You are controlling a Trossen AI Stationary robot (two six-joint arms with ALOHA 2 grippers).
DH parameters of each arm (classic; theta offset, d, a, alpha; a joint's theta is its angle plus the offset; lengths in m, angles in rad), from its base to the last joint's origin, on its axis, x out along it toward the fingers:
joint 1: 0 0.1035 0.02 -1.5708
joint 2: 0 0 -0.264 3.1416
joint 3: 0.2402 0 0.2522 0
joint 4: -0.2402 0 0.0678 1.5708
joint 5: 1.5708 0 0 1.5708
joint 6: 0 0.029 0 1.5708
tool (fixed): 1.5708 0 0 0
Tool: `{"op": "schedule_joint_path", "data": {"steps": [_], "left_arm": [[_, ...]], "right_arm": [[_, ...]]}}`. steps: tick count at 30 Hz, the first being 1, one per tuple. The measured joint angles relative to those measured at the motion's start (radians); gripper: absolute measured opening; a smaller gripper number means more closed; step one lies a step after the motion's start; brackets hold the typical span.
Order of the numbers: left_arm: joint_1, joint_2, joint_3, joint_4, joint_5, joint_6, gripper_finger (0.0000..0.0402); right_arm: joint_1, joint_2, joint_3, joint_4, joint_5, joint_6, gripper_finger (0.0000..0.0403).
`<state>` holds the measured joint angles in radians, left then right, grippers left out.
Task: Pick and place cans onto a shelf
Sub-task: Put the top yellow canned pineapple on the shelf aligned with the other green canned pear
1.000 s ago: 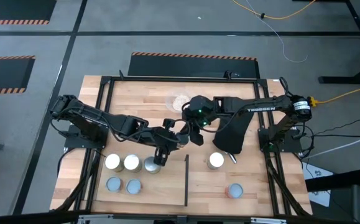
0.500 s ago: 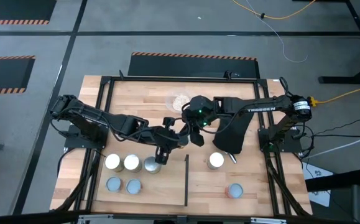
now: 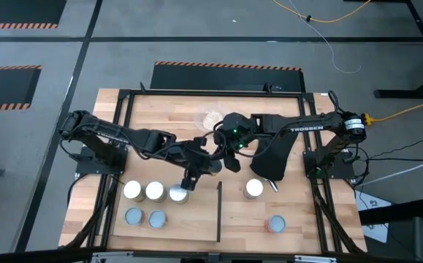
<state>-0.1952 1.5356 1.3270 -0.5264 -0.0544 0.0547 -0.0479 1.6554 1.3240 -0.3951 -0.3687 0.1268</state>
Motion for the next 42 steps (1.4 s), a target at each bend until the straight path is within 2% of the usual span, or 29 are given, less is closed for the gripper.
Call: {"op": "schedule_joint_path", "data": {"steps": [5, 16, 27, 35, 42], "left_arm": [[0.006, 0.000, 0.000, -0.002, 0.027, 0.004, 0.0106], [0.005, 0.000, 0.000, 0.001, 0.081, 0.034, 0.0071], [0.005, 0.000, 0.000, -0.001, 0.085, 0.037, 0.0007], [0.005, 0.000, 0.000, -0.005, 0.080, 0.037, 0.0003], [0.005, 0.001, -0.002, -0.008, 0.074, 0.036, 0.0002]], "right_arm": [[0.000, 0.000, 0.000, -0.003, -0.006, 0.099, 0.0017], [-0.005, 0.000, 0.000, 0.000, -0.121, 0.232, 0.0017], [-0.005, 0.000, 0.000, 0.019, -0.125, 0.233, 0.0017], [-0.005, 0.000, 0.000, 0.018, -0.103, 0.232, 0.0021], [-0.005, 0.000, 0.001, 0.020, -0.103, 0.227, 0.0050]]}}
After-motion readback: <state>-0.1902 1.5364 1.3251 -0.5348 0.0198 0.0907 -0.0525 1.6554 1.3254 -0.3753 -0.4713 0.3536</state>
